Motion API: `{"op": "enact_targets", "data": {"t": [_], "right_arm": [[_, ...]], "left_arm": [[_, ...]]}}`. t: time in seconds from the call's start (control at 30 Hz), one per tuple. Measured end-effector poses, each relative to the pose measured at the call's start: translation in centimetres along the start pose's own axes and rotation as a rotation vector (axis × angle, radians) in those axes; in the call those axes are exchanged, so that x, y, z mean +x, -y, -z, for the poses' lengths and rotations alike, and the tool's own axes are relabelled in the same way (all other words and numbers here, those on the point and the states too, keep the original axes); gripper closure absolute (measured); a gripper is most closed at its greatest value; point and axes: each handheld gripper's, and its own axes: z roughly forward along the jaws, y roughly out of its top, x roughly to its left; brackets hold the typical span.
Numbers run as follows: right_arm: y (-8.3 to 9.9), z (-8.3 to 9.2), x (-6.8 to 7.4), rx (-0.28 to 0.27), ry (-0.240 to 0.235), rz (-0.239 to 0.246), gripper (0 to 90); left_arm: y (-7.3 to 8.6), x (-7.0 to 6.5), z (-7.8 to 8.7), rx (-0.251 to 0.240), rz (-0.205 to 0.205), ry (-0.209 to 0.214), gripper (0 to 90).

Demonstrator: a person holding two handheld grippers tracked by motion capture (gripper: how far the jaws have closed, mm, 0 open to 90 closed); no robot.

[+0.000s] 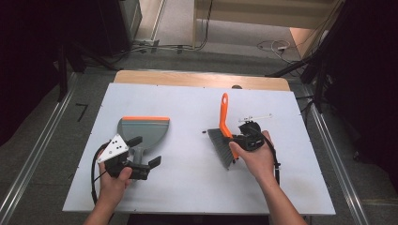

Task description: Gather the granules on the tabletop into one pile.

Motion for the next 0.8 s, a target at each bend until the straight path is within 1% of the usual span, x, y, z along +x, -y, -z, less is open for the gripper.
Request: {"op": "enact_targets", "data": {"t": [0.07,0.17,0.27,0.3,0.4,0.47,0.53,0.6,0.7,0.8], "right_arm": [[-0.3,0.8,0.2,-0.005,0.027,0.068,68.0],[-0.4,1.9,0.1,0.001,0.015,0.142,68.0],[-0.3,2.9,0.2,0.040,-0.002,0.232,68.0],[-0.1,3.1,0.3,0.052,-0.017,0.283,68.0],[0.5,3.9,0.8,0.092,-0.004,0.465,68.1],[1.1,4.3,1.2,0.112,-0.001,0.539,68.1],[1.6,4.8,1.6,0.133,-0.009,0.580,68.1],[2.1,5.2,1.9,0.157,-0.020,0.635,68.1],[2.8,5.5,2.2,0.200,-0.039,0.676,68.2],[3.6,5.2,2.3,0.252,-0.078,0.693,68.2]], "left_arm": [[0.0,0.0,0.0,0.000,0.000,0.000,0.0],[0.0,0.0,0.0,0.000,0.000,0.001,0.0],[0.0,0.0,0.0,0.000,0.001,-0.001,0.0],[0.0,0.0,0.0,0.000,0.001,0.000,0.0],[0.0,0.0,0.0,0.003,0.000,-0.001,0.0],[0.0,-0.1,-0.1,0.003,-0.001,0.000,0.0],[0.0,-0.1,-0.1,0.003,0.001,0.002,0.0],[0.0,-0.2,-0.1,0.003,-0.001,0.002,0.0],[-0.1,-0.2,-0.1,0.002,-0.003,0.003,0.0],[-0.1,-0.2,-0.2,0.002,-0.001,0.003,0.0]]}}
